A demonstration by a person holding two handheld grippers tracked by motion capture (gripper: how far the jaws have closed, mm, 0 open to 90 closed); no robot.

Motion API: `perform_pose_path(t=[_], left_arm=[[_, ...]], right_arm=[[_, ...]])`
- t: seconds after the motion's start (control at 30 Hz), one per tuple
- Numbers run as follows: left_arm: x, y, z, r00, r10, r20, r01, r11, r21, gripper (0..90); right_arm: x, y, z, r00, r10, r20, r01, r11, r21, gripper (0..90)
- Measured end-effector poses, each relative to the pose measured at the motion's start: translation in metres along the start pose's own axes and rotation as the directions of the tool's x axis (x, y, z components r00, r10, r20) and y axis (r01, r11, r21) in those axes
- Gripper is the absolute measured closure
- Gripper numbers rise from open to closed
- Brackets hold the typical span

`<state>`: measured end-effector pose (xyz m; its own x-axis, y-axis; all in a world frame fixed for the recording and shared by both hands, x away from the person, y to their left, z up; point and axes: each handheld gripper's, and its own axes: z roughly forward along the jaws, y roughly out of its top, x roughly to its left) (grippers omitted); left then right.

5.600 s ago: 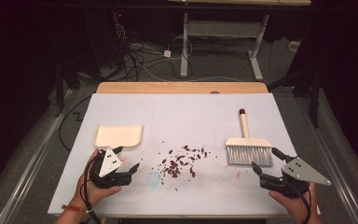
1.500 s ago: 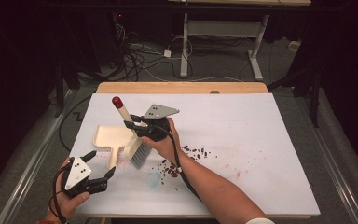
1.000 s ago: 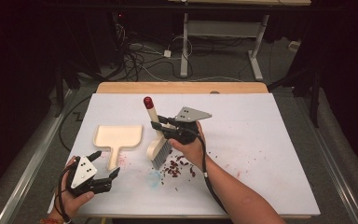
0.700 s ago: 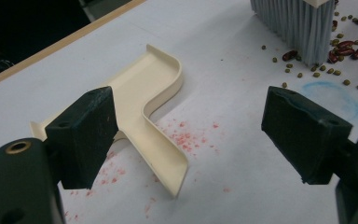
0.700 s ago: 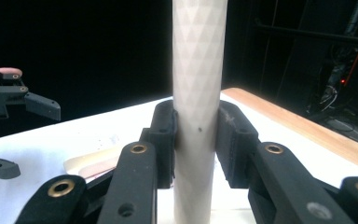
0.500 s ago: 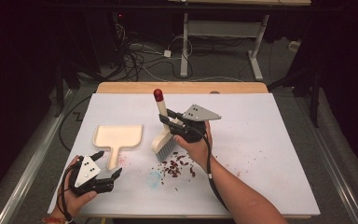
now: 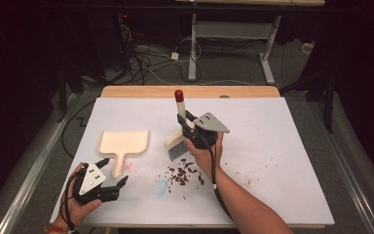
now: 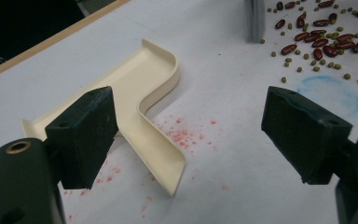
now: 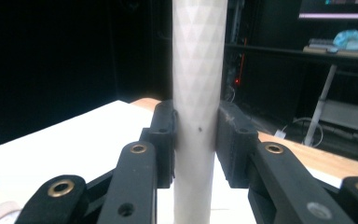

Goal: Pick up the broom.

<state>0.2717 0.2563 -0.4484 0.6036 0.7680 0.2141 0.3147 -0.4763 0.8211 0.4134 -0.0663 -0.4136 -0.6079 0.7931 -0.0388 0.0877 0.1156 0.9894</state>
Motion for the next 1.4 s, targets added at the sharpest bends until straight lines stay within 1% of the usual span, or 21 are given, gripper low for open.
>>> perform_pose_path(t=[0.03, 0.1, 0.2, 0.23, 0.37, 0.53, 0.63, 0.7, 0.77, 0.87, 0.97, 1.03, 1.07, 1.1, 1.17, 1.2, 1.27, 1.3, 1.33, 1.37, 1.4], left_arm=[[0.0, 0.0, 0.0, 1.0, 0.002, 0.001, -0.002, 1.0, 0.002, 17.6], [0.0, 0.001, 0.0, 1.0, 0.004, 0.002, -0.004, 1.0, 0.002, 17.6], [-0.001, 0.001, 0.0, 1.0, 0.009, 0.003, -0.009, 0.9999, 0.006, 17.6], [-0.001, 0.001, 0.001, 0.9999, 0.011, 0.003, -0.011, 0.9999, 0.01, 17.6], [-0.003, 0.002, 0.002, 0.9999, 0.016, 0.003, -0.016, 0.9998, 0.013, 17.6], [-0.003, 0.004, 0.004, 0.9998, 0.017, 0.004, -0.017, 0.9998, 0.014, 17.6], [-0.003, 0.004, 0.004, 0.9998, 0.018, 0.002, -0.018, 0.9997, 0.014, 17.6], [-0.003, 0.005, 0.005, 0.9998, 0.019, 0.002, -0.019, 0.9998, 0.012, 17.6], [-0.003, 0.005, 0.005, 0.9998, 0.021, 0.002, -0.021, 0.9997, 0.01, 17.6], [-0.002, 0.005, 0.005, 0.9998, 0.022, 0.005, -0.022, 0.9997, 0.008, 17.6], [-0.002, 0.005, 0.006, 0.9997, 0.022, 0.007, -0.022, 0.9997, 0.011, 17.6], [-0.002, 0.006, 0.007, 0.9997, 0.025, 0.008, -0.025, 0.9996, 0.014, 17.6], [-0.002, 0.006, 0.008, 0.9997, 0.024, 0.006, -0.024, 0.9996, 0.012, 17.6], [-0.002, 0.006, 0.008, 0.9997, 0.024, 0.006, -0.024, 0.9996, 0.012, 17.6], [-0.001, 0.006, 0.008, 0.9998, 0.021, 0.004, -0.021, 0.9997, 0.01, 17.6], [-0.001, 0.006, 0.007, 0.9998, 0.021, 0.001, -0.021, 0.9997, 0.01, 17.6], [0.0, 0.005, 0.006, 0.9998, 0.017, -0.005, -0.017, 0.9998, 0.008, 17.6], [0.0, 0.005, 0.005, 0.9998, 0.015, -0.01, -0.015, 0.9999, 0.006, 17.6], [0.001, 0.005, 0.003, 0.9999, 0.009, -0.015, -0.009, 1.0, -0.001, 17.6], [0.002, 0.004, 0.001, 0.9998, 0.008, -0.018, -0.008, 1.0, -0.003, 17.6], [0.004, 0.004, -0.001, 0.9997, -0.002, -0.025, 0.001, 0.9999, -0.014, 17.6]], right_arm=[[0.0, 0.0, 0.0, 1.0, 0.0, 0.0, 0.0, 1.0, 0.0, 70.4], [0.003, -0.002, -0.012, 0.9995, -0.022, -0.024, 0.022, 1.0, -0.005, 70.4], [0.005, -0.004, -0.024, 0.9991, -0.015, -0.04, 0.014, 1.0, -0.007, 70.4], [0.008, -0.005, -0.035, 0.9987, -0.022, -0.047, 0.021, 1.0, -0.008, 70.4], [0.011, -0.006, -0.052, 0.9979, -0.025, -0.06, 0.025, 1.0, -0.006, 70.5], [0.013, -0.006, -0.062, 0.9983, -0.02, -0.054, 0.02, 1.0, 0.005, 70.5], [0.014, -0.006, -0.071, 0.9994, 0.003, -0.035, -0.003, 1.0, 0.006, 70.5], [0.016, -0.006, -0.072, 0.9995, 0.008, -0.03, -0.008, 1.0, 0.008, 70.5], [0.017, -0.005, -0.073, 0.9996, -0.018, -0.019, 0.019, 1.0, 0.007, 70.5], [0.014, -0.004, -0.071, 0.9997, -0.011, -0.023, 0.011, 1.0, 0.009, 70.5], [0.012, -0.001, -0.067, 0.9992, -0.032, -0.025, 0.032, 0.999, -0.003, 70.5], [0.011, 0.002, -0.065, 0.9992, -0.025, -0.029, 0.025, 1.0, -0.001, 70.5], [0.01, 0.007, -0.06, 0.9986, -0.003, -0.054, 0.002, 1.0, -0.008, 70.4], [0.01, 0.007, -0.06, 0.9986, -0.003, -0.054, 0.002, 1.0, -0.008, 70.4], [0.011, 0.015, -0.053, 0.9952, 0.004, -0.098, -0.007, 1.0, -0.029, 70.4], [0.011, 0.015, -0.053, 0.9952, 0.004, -0.098, -0.007, 1.0, -0.029, 70.4], [0.013, 0.019, -0.047, 0.9881, 0.016, -0.153, -0.021, 0.999, -0.034, 70.4], [0.016, 0.022, -0.041, 0.97, 0.024, -0.242, -0.035, 0.999, -0.04, 70.4], [0.016, 0.022, -0.041, 0.97, 0.024, -0.242, -0.035, 0.999, -0.04, 70.4], [0.017, 0.023, -0.038, 0.9547, 0.026, -0.296, -0.04, 0.998, -0.04, 70.4], [0.022, 0.024, -0.032, 0.9143, 0.013, -0.405, -0.033, 0.999, -0.043, 70.4]])
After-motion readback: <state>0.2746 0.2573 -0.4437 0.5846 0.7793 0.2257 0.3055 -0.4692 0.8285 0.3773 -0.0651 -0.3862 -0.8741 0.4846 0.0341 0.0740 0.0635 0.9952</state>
